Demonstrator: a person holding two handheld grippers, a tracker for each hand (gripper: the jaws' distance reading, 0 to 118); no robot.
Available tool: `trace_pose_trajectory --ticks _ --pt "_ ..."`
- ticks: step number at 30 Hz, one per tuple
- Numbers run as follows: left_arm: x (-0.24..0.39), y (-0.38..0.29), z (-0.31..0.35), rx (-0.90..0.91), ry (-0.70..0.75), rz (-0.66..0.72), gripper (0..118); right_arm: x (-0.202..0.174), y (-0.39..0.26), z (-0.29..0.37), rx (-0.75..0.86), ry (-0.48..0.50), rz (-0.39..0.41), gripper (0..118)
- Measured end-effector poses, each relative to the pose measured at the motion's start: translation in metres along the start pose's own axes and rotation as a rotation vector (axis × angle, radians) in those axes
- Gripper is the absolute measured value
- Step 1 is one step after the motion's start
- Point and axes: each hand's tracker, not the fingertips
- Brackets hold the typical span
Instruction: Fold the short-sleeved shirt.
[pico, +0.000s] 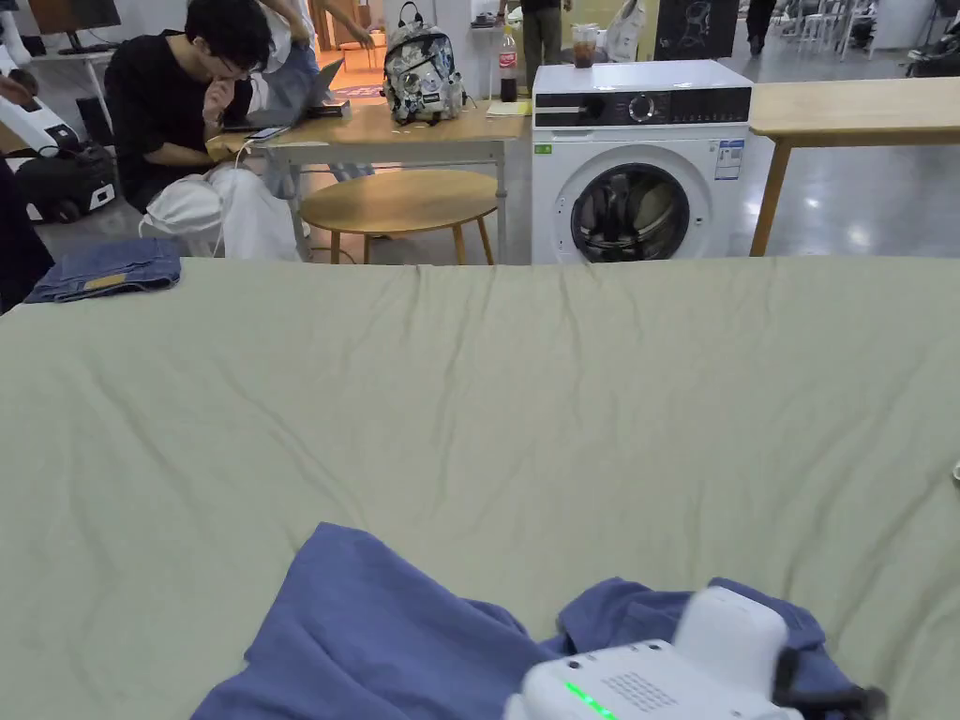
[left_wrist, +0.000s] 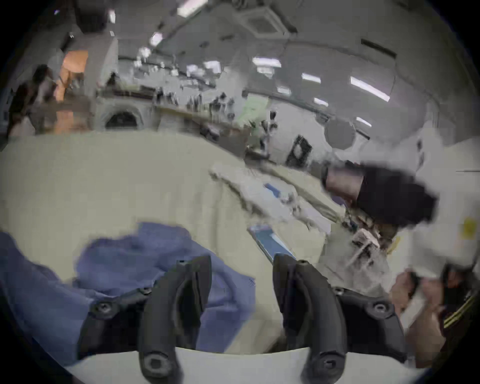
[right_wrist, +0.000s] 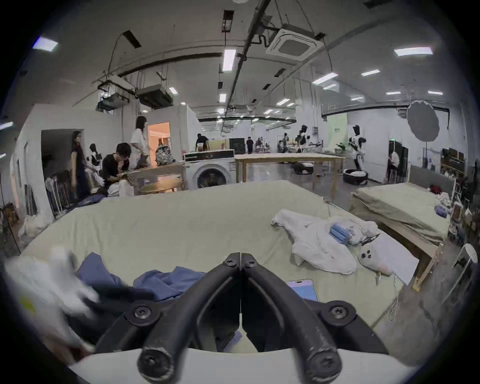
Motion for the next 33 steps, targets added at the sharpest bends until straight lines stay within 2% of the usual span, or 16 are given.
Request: trace_pose_trajectory --ticks 1,4,5,7,11,14,16,20,21,22,23,27,28,30,32,33 --pt "-0.01 0.011 0.024 0.039 0.035 -0.032 47 -0.002 0.001 0.001 0.002 0.019 0.002 0" --pt "-0.038 0.041 0.112 0.144 0.273 -0.118 46 -0.013 0.004 0.001 0.008 0.068 0.013 0" --pt "-0.043 0.045 0.138 0.196 0.344 -0.138 36 -0.016 0.003 0.002 0.013 0.089 0.019 0" --pt "-0.048 0.046 0.19 0.279 0.536 -0.164 1 -0.024 0.002 -0.001 0.005 0.13 0.019 0" --pt "-0.063 0.038 0.258 0.337 0.64 -0.099 0 -0.042 0.001 0.0 -0.018 0.176 0.028 0" --pt "-0.079 0.034 0.278 0.272 0.706 -0.071 0 -0.052 0.0 0.0 -0.014 0.245 0.034 0" --pt "-0.092 0.033 0.279 0.263 0.742 -0.068 0 -0.057 -0.001 -0.003 -0.007 0.242 0.06 0" --pt "-0.131 0.04 0.265 0.171 0.646 0.052 0 -0.058 -0.003 -0.007 -0.029 0.237 0.076 0" --pt "-0.143 0.044 0.255 0.189 0.651 0.03 3 -0.055 -0.005 -0.007 -0.034 0.237 0.074 0" --pt "-0.158 0.048 0.244 0.105 0.638 0.058 37 -0.052 -0.006 -0.008 -0.043 0.235 0.071 0" --pt "-0.178 0.053 0.231 0.04 0.595 0.093 51 -0.049 -0.008 -0.008 -0.051 0.229 0.07 0" --pt "-0.259 0.054 0.172 -0.065 0.473 0.307 52 -0.03 -0.019 -0.013 -0.097 0.191 0.039 0" --pt "-0.271 0.054 0.153 -0.091 0.497 0.335 52 -0.025 -0.021 -0.014 -0.111 0.179 0.031 0" --pt "-0.304 0.05 0.12 -0.215 0.596 0.295 52 -0.015 -0.027 -0.016 -0.138 0.151 0.022 0" --pt "-0.337 0.039 0.096 -0.315 0.621 0.313 52 -0.002 -0.034 -0.018 -0.159 0.106 0.02 0" --pt "-0.351 0.034 0.087 -0.319 0.632 0.394 52 0.005 -0.037 -0.02 -0.17 0.085 0.002 0"
